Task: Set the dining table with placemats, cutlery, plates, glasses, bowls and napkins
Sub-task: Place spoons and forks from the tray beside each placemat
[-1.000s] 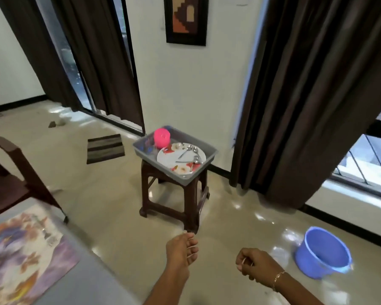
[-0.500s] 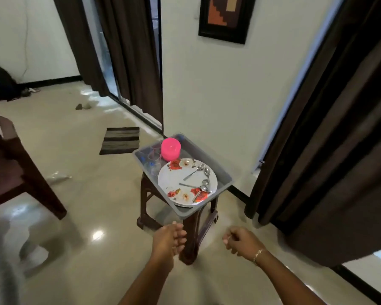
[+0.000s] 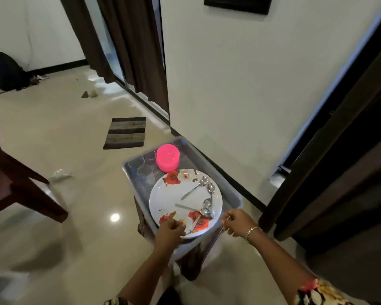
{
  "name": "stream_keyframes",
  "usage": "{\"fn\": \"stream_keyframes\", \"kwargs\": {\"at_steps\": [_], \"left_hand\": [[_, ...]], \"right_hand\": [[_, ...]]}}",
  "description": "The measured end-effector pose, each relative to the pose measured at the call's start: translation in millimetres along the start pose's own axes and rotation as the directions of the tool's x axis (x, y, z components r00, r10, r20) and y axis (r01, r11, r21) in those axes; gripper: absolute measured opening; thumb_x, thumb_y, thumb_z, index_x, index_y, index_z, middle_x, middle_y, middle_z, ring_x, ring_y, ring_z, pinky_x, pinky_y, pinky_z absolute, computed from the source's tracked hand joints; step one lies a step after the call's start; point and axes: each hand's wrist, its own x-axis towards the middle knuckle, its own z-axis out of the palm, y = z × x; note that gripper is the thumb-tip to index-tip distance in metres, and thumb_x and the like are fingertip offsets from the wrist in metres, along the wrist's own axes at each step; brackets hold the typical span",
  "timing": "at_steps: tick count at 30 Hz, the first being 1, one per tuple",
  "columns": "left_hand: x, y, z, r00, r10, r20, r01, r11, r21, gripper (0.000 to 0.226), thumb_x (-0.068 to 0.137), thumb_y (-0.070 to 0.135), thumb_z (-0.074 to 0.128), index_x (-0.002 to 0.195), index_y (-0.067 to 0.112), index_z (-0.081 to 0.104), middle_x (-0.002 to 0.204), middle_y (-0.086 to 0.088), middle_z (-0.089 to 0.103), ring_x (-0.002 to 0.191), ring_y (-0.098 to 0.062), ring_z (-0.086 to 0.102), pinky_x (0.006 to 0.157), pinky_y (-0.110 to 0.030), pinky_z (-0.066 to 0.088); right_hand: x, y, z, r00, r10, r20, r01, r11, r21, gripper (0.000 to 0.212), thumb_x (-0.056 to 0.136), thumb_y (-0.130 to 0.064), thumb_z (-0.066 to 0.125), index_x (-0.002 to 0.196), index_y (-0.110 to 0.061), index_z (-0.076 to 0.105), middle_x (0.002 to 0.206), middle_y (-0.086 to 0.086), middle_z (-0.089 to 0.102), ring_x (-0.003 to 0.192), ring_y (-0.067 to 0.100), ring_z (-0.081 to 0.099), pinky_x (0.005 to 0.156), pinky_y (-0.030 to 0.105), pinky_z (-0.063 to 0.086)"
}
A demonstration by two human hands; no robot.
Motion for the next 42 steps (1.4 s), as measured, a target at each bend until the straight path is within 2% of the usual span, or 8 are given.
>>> {"fn": "stream_keyframes", "kwargs": {"at_steps": [3, 7, 12, 16, 19, 24, 32, 42], "left_hand": [[57, 2, 10, 0.996, 0.053, 0.071, -0.068, 0.971, 0.229, 0.015, 0.084, 0.008, 0.063, 0.07, 0.011, 0.06, 0.075, -0.009, 0.066, 0.077, -0.025, 0.062, 0.076, -0.04, 0.053], [122, 14, 18, 0.975, 0.096, 0.2, -0.194, 0.809, 0.554, 0.008, 0.087, 0.02, 0.061, 0.09, 0.013, 0.064, 0.099, -0.007, 0.068, 0.093, -0.018, 0.062, 0.08, -0.024, 0.044], [183, 2, 51, 0.879, 0.085, 0.469, -0.476, 0.221, 0.851, 0.054, 0.092, 0.05, 0.043, 0.131, 0.012, 0.04, 0.132, -0.009, 0.044, 0.122, -0.026, 0.041, 0.101, -0.04, 0.035], [201, -20, 81, 0.839, 0.016, 0.543, -0.543, 0.062, 0.837, 0.052, 0.089, 0.037, 0.048, 0.13, 0.008, 0.037, 0.13, -0.015, 0.043, 0.119, -0.032, 0.041, 0.102, -0.046, 0.032], [213, -33, 86, 0.837, -0.01, 0.548, -0.547, 0.049, 0.836, 0.042, 0.091, 0.022, 0.046, 0.129, 0.007, 0.035, 0.126, -0.014, 0.041, 0.115, -0.031, 0.04, 0.101, -0.044, 0.032], [234, -41, 71, 0.81, 0.028, 0.586, -0.585, 0.113, 0.803, 0.035, 0.096, 0.019, 0.042, 0.129, 0.011, 0.036, 0.126, -0.009, 0.046, 0.113, -0.024, 0.045, 0.097, -0.034, 0.035], [257, -32, 64, 0.834, -0.019, 0.551, -0.546, 0.113, 0.83, 0.03, 0.094, 0.018, 0.051, 0.121, 0.006, 0.049, 0.118, -0.012, 0.053, 0.106, -0.023, 0.053, 0.087, -0.03, 0.046], [269, -29, 43, 0.845, 0.027, 0.534, -0.487, 0.452, 0.747, 0.032, 0.096, 0.009, 0.044, 0.125, 0.019, 0.037, 0.093, 0.0, 0.059, 0.075, -0.01, 0.055, 0.072, -0.02, 0.049]], "right_hand": [[40, -6, -4, 0.998, 0.063, -0.012, -0.063, 0.998, 0.011, 0.029, 0.087, -0.008, 0.053, 0.063, -0.024, 0.051, 0.061, -0.002, 0.056, 0.052, 0.009, 0.051, 0.048, 0.017, 0.04], [90, -15, -1, 0.98, 0.2, 0.005, -0.2, 0.979, 0.032, 0.028, 0.087, -0.007, 0.053, 0.065, -0.024, 0.053, 0.063, -0.001, 0.056, 0.052, 0.008, 0.052, 0.05, 0.017, 0.045], [150, -11, 8, 0.953, 0.301, 0.032, -0.299, 0.953, -0.053, 0.019, 0.089, -0.013, 0.053, 0.072, -0.022, 0.057, 0.08, 0.0, 0.059, 0.072, 0.012, 0.057, 0.069, 0.022, 0.048], [178, 5, 24, 0.924, 0.38, 0.034, -0.377, 0.923, -0.077, 0.026, 0.086, -0.013, 0.052, 0.064, -0.026, 0.051, 0.071, -0.006, 0.056, 0.07, 0.012, 0.054, 0.068, 0.025, 0.048], [190, 12, 32, 0.917, 0.394, 0.062, -0.383, 0.913, -0.14, 0.022, 0.088, -0.015, 0.049, 0.067, -0.022, 0.05, 0.072, -0.006, 0.053, 0.074, 0.014, 0.05, 0.055, 0.017, 0.036], [207, 14, 37, 0.905, 0.425, 0.015, -0.423, 0.904, -0.067, 0.016, 0.088, -0.015, 0.049, 0.075, -0.021, 0.054, 0.088, 0.003, 0.061, 0.092, 0.024, 0.06, 0.08, 0.029, 0.047], [232, 16, 52, 0.904, 0.423, -0.065, -0.428, 0.897, -0.109, 0.02, 0.092, -0.023, 0.049, 0.111, -0.015, 0.052, 0.108, 0.009, 0.063, 0.099, 0.026, 0.058, 0.084, 0.032, 0.047], [249, 16, 71, 0.874, 0.432, -0.221, -0.474, 0.857, -0.2, 0.022, 0.093, -0.02, 0.046, 0.11, -0.01, 0.055, 0.111, 0.012, 0.06, 0.106, 0.03, 0.057, 0.085, 0.038, 0.049]]}}
